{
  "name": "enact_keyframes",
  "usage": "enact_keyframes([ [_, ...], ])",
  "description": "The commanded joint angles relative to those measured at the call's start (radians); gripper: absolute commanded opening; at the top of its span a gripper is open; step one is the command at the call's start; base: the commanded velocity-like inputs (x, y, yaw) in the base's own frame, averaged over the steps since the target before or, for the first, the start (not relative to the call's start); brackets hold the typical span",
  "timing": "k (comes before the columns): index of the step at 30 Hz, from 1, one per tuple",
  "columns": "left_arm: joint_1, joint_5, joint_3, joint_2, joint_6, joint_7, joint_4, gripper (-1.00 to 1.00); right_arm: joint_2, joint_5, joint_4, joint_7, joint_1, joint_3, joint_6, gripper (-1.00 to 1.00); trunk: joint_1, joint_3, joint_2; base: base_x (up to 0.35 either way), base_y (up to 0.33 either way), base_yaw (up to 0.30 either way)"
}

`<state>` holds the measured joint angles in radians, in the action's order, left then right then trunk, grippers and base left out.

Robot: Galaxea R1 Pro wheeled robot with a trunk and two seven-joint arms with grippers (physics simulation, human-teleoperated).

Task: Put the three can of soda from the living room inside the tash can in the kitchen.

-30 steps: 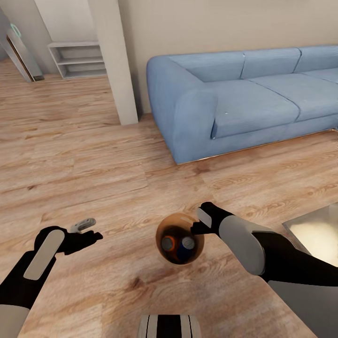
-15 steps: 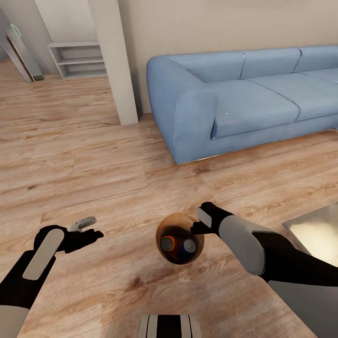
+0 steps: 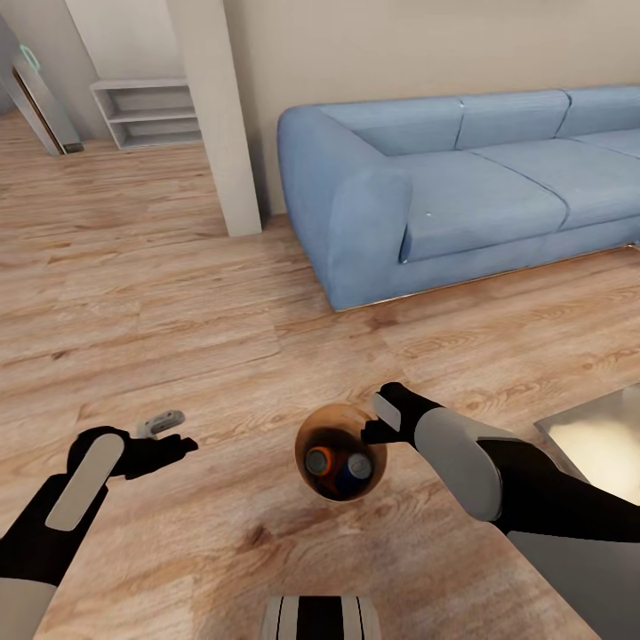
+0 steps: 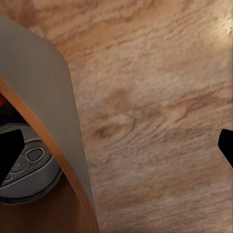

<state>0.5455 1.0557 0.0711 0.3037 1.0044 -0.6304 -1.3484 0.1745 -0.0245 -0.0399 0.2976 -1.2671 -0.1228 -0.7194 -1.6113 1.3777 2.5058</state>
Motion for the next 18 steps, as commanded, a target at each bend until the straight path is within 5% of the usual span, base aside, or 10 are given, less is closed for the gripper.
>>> enact_keyframes([
  [1,0.0,0.0,0.002,0.0,0.0,0.0,0.0,1.0,0.0,0.0,0.0,0.0,0.0,0.0,0.0,1.0,0.0,0.0,0.0,0.0,0.0,0.0],
  [18,-0.001,0.0,0.009,-0.001,-0.001,0.0,-0.009,1.0,0.0,0.001,0.0,-0.001,0.004,0.0,0.002,1.0,0.001,-0.008,0.0,0.0,0.0,0.0],
])
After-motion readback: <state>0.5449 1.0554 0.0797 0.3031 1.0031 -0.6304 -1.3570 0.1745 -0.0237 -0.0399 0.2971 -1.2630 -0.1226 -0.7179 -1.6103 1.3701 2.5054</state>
